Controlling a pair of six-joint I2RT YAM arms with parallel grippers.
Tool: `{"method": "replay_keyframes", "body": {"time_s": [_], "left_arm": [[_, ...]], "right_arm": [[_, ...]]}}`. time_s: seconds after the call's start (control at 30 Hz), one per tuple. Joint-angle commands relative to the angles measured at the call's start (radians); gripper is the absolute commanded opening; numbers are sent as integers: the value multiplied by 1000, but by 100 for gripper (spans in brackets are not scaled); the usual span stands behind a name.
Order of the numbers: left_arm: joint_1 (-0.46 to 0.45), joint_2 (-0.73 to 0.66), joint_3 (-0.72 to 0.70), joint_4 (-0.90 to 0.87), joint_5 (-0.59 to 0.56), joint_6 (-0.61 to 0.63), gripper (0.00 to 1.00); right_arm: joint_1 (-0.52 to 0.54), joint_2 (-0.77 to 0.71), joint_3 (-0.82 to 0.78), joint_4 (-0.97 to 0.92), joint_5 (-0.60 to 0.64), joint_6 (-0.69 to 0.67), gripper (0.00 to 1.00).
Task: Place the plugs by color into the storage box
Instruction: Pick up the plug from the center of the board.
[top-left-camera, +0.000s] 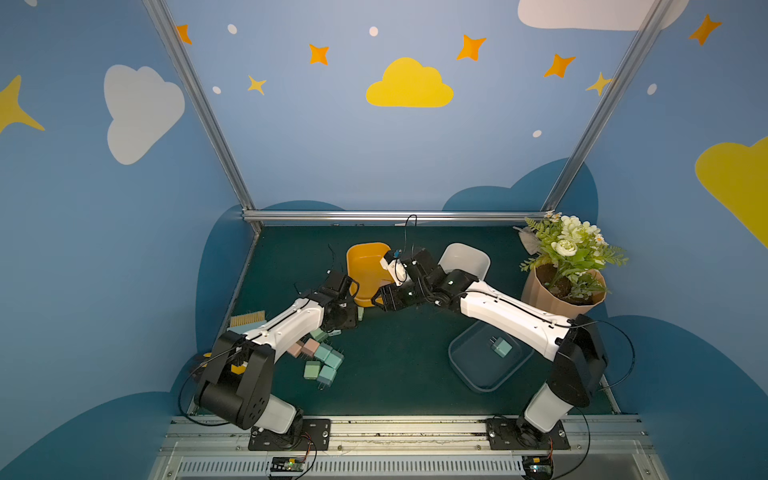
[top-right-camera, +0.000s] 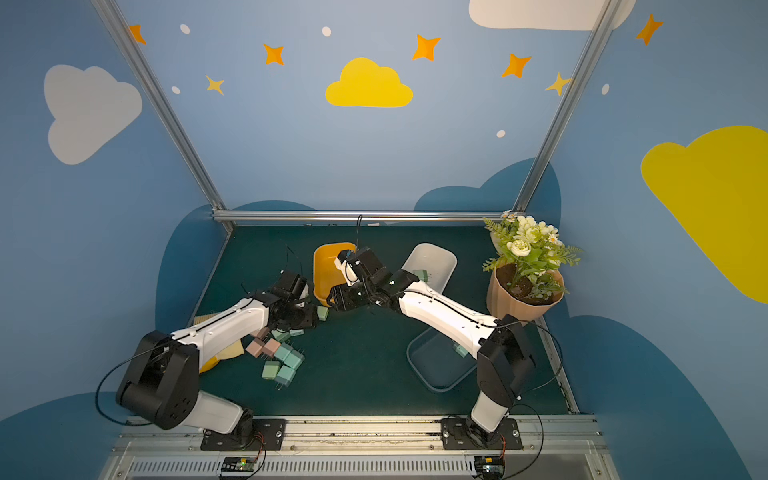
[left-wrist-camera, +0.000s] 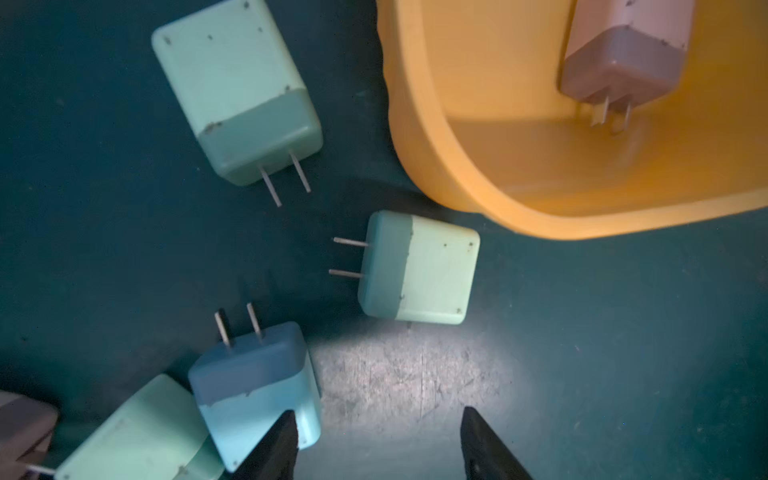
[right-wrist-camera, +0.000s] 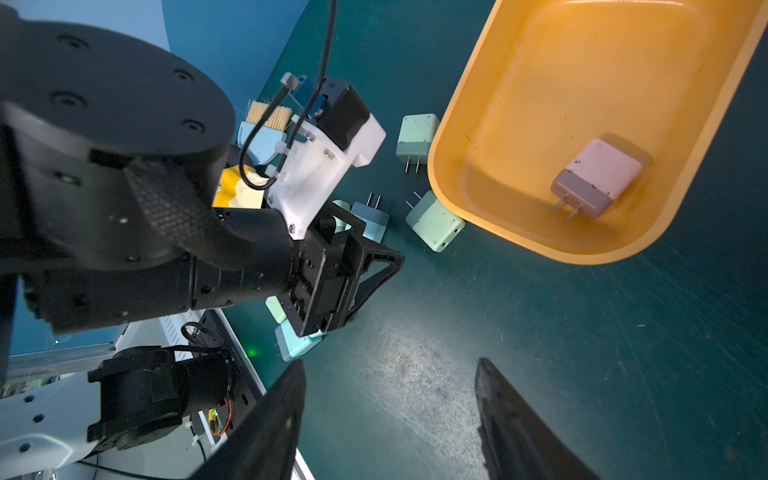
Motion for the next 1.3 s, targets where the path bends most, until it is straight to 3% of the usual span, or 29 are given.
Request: {"method": "replay_keyframes", "body": {"time_s": [0.0,0.53,1.27], "left_arm": [[1,36,46,37,-8,49,63],[-2,189,132,80,-31,145,58],[-57,265,147,49,-71,187,55]], "right_arm": [[-10,19,8,7,-5,-4,66],[-9,77,56,-17,-21,12,65],[5,75,50,-39,3,5,65]]}}
